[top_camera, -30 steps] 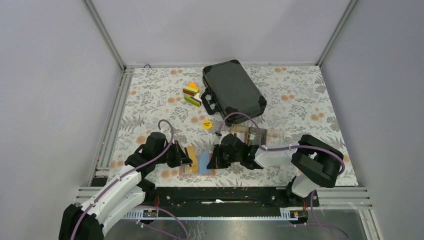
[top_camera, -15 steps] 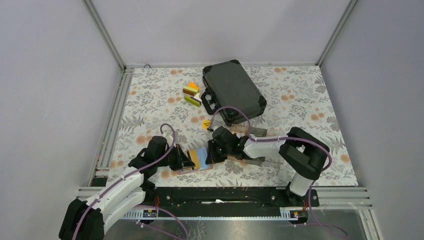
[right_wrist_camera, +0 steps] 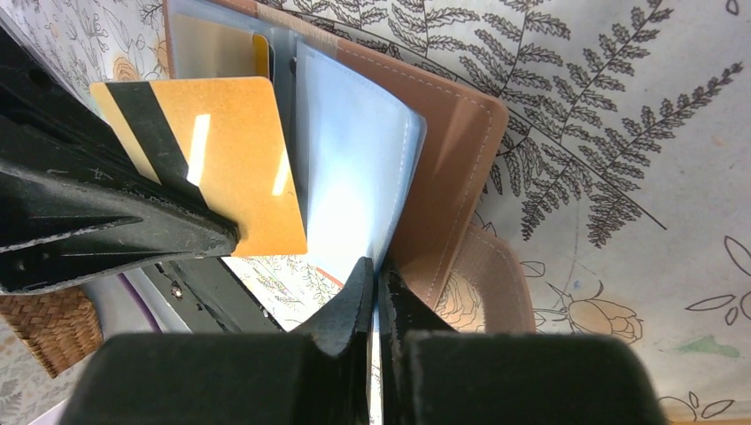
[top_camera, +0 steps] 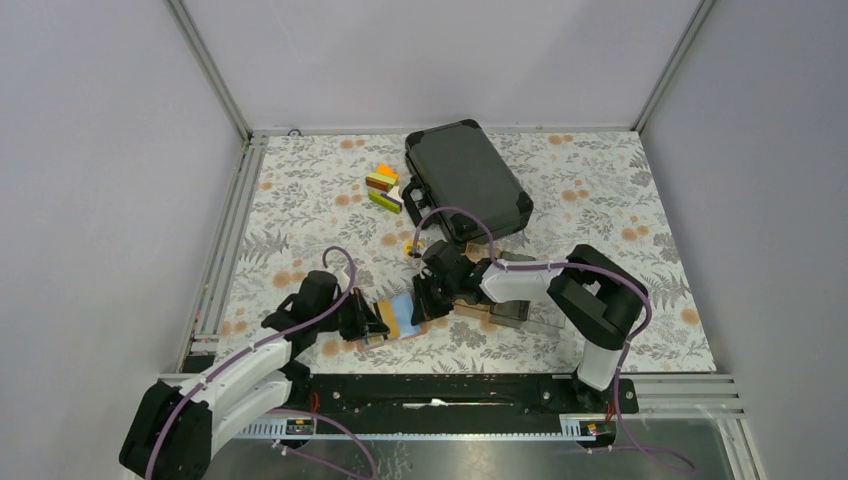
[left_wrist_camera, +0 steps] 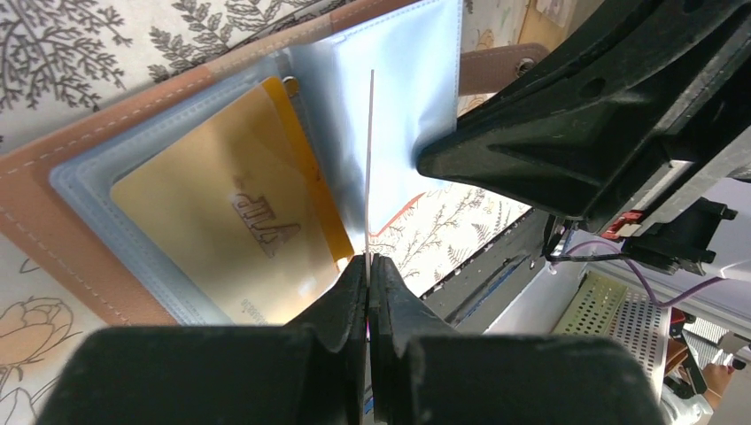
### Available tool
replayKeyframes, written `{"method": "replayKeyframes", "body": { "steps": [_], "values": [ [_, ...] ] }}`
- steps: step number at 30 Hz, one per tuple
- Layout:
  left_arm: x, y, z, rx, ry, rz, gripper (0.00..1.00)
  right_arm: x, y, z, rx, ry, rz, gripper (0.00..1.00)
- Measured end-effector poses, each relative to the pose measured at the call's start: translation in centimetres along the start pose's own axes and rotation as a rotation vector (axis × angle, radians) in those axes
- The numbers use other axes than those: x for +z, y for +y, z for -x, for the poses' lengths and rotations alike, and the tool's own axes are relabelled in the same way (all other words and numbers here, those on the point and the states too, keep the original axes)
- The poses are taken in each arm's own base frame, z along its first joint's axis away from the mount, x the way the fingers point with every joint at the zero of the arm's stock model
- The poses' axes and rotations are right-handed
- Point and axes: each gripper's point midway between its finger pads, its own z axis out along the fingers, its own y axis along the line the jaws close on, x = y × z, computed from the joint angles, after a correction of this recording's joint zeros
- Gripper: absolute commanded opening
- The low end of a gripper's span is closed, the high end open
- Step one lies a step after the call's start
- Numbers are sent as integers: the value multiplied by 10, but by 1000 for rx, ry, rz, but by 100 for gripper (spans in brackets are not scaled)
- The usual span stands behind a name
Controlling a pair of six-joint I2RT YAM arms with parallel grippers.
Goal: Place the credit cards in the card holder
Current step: Insert the credit card into the card holder.
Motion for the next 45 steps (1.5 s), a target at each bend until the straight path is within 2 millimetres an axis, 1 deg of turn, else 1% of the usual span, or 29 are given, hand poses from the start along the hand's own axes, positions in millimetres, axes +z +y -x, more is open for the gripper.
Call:
{"method": "replayKeyframes", "body": {
  "steps": [7, 19, 33, 45],
  "values": [
    [-1, 3, 1, -9, -4, 26, 0, 0, 0, 0, -2, 7, 0, 0],
    [5, 7, -1, -45, 19, 42, 0, 0, 0, 0, -11, 25, -9, 0],
    [4, 11, 4, -120, -22, 51, 0, 0, -1, 1, -11, 38, -20, 0],
    [10, 10, 4, -128, 8, 24, 0, -2, -3, 2, -9, 41, -34, 0]
  ]
}}
